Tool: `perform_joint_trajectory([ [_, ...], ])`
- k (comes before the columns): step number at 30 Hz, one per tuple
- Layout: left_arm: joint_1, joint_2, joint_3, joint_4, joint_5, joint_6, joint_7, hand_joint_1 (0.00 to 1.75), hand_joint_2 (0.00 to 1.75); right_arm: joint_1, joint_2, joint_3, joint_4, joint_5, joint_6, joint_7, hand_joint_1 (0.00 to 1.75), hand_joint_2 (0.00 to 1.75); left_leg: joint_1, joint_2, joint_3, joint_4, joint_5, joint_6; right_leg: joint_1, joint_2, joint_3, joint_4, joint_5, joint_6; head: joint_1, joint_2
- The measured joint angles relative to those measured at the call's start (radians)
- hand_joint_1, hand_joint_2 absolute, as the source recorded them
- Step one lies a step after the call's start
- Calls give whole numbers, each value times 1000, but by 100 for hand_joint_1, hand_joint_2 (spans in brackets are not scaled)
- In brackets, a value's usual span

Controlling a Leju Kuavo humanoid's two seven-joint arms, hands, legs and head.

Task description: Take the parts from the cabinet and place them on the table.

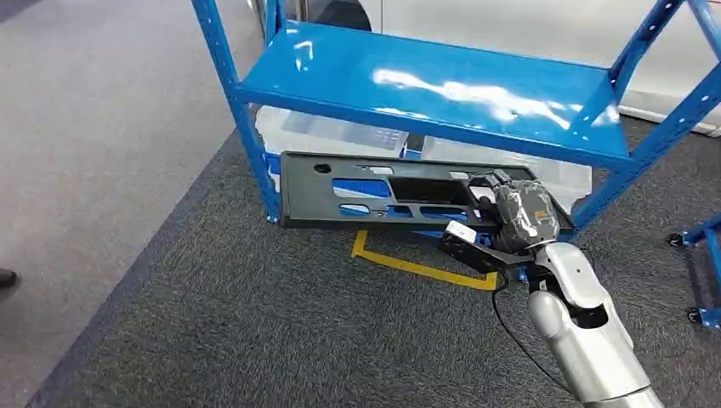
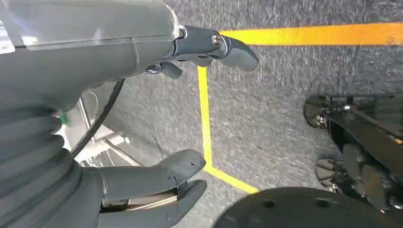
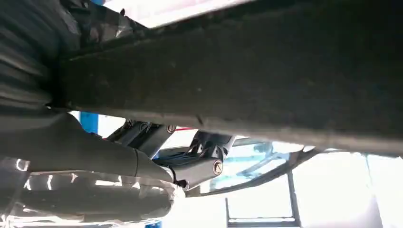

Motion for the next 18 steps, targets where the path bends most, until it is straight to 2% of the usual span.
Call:
perform_joint_trajectory([
  [2,2,0,0,0,0,-1,-1,0,175,-2,0,0,0,0,1,0,175,175,4,-22,-7,-9,10,-15,1,-20,-1,-7,2,-5,-1,0],
  [3,3,3,0,1,0,-1,-1,0,175,-2,0,1,0,0,1,0,175,175,-7,-32,-7,-13,14,-21,-11,-35,5,-24,8,-10,-1,0],
  [4,5,1,0,2,1,-1,-1,0,175,-4,0,3,0,0,2,0,175,175,-6,5,-14,7,-9,-24,-11,-50,12,-35,13,-15,-2,0],
  [5,4,2,0,2,1,-3,-2,0,175,-7,0,4,0,0,2,0,175,175,-4,42,-41,66,-48,-27,-12,-62,12,-36,14,-18,-4,0],
  [6,2,2,0,2,1,-3,-3,0,175,-7,0,5,1,0,3,0,175,175,-3,64,-77,142,-86,-32,-9,-75,11,-35,14,-18,-4,0],
  [8,2,3,0,2,2,-3,-3,0,175,-6,0,7,4,0,5,0,175,175,0,80,-143,282,-138,-39,-5,-103,8,-32,12,-20,-4,0],
  [9,2,3,0,2,2,-4,-3,0,175,-6,0,9,5,1,6,0,175,175,0,81,-147,291,-127,-40,-4,-115,7,-30,12,-21,-4,0],
  [10,4,3,0,2,2,-4,-3,0,175,-6,0,11,5,1,7,0,175,175,0,81,-126,253,-98,-40,-4,-125,7,-28,11,-20,-4,0],
  [11,4,3,0,2,2,-4,-3,0,175,-7,0,14,5,1,7,0,175,175,0,87,-74,156,-45,-37,-4,-136,8,-24,8,-18,-4,0],
  [12,5,5,0,2,2,-4,-3,0,175,-8,0,14,4,1,7,0,175,175,-1,101,-30,74,-8,-33,-4,-144,9,-21,5,-15,-4,0],
  [13,4,6,0,2,2,-4,-3,0,175,-8,0,15,4,1,7,0,175,175,-5,136,3,-1,1,-27,-2,-152,9,-17,3,-11,-4,0],
  [14,3,6,0,2,2,-4,-3,0,175,-9,0,15,4,1,7,0,175,175,-17,144,8,-9,-1,-19,5,-160,6,-13,1,-7,-4,0],
  [15,2,6,0,2,2,-4,-3,0,175,-9,0,15,4,2,7,0,175,175,-15,129,3,-8,2,-12,5,-166,5,-13,2,-4,-3,0],
  [17,5,7,0,2,1,-4,-3,0,175,-9,1,19,3,3,7,0,175,175,-17,112,-2,-8,7,-4,6,-183,8,-18,6,3,-3,0],
  [18,7,7,0,2,0,-4,-2,0,175,-9,1,21,3,4,7,0,175,175,-14,103,0,-17,14,6,7,-190,8,-17,5,7,-3,0],
])
